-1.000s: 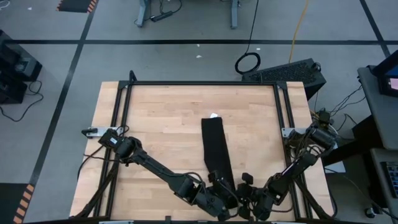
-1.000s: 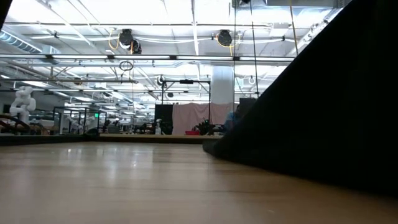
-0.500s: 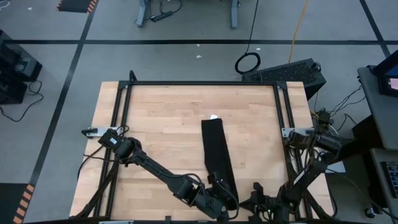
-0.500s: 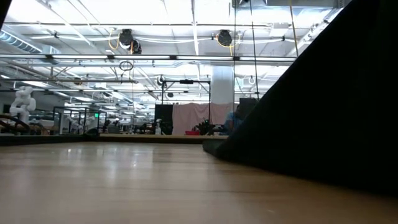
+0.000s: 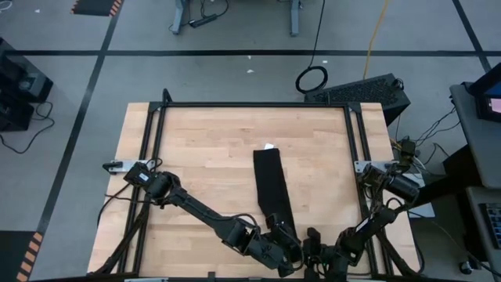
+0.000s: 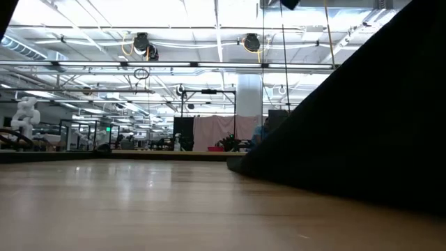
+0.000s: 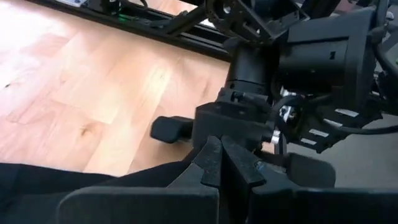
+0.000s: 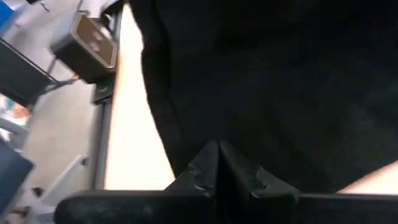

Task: Roll napkin
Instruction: Fold the black napkin

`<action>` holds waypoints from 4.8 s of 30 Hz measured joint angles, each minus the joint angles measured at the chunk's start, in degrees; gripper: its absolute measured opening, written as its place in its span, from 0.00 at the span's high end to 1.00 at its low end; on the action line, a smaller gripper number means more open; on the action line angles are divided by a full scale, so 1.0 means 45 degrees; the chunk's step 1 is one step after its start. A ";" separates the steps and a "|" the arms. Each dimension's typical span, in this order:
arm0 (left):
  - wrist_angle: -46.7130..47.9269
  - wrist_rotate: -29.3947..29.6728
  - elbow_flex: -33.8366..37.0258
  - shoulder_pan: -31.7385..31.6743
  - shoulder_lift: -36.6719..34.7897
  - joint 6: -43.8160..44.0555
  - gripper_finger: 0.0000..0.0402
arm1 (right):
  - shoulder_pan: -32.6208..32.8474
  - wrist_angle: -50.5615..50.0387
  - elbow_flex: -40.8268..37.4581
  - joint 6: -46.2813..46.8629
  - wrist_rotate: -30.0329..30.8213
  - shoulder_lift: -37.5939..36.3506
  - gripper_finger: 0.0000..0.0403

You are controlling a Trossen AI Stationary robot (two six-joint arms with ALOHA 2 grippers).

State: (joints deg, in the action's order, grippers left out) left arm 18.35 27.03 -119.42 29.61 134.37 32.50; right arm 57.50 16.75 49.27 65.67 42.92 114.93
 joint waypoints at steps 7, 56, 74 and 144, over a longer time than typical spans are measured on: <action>-0.0603 -0.0250 -0.0005 -0.0029 0.0578 0.0006 0.99 | -0.0185 -0.0238 -0.0048 -0.0250 -0.0734 -0.0360 0.99; -0.3147 -0.1988 -0.0002 -0.0220 0.2027 -0.0308 0.99 | 0.1757 -0.1273 0.0002 0.2587 0.0280 -0.0452 0.99; -0.4210 -0.2140 0.0005 -0.0464 0.2684 -0.0299 0.79 | 0.1734 -0.1149 -0.0018 0.2191 -0.0184 -0.0398 0.99; 0.4407 -0.1805 0.2494 0.0565 -0.2761 0.7013 0.56 | -0.9846 -0.3470 -0.3431 0.3951 -1.0288 -0.6623 0.69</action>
State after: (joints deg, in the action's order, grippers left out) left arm 38.18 18.90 -108.19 32.15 121.95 64.05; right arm 13.19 1.13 33.83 83.45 -3.37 85.13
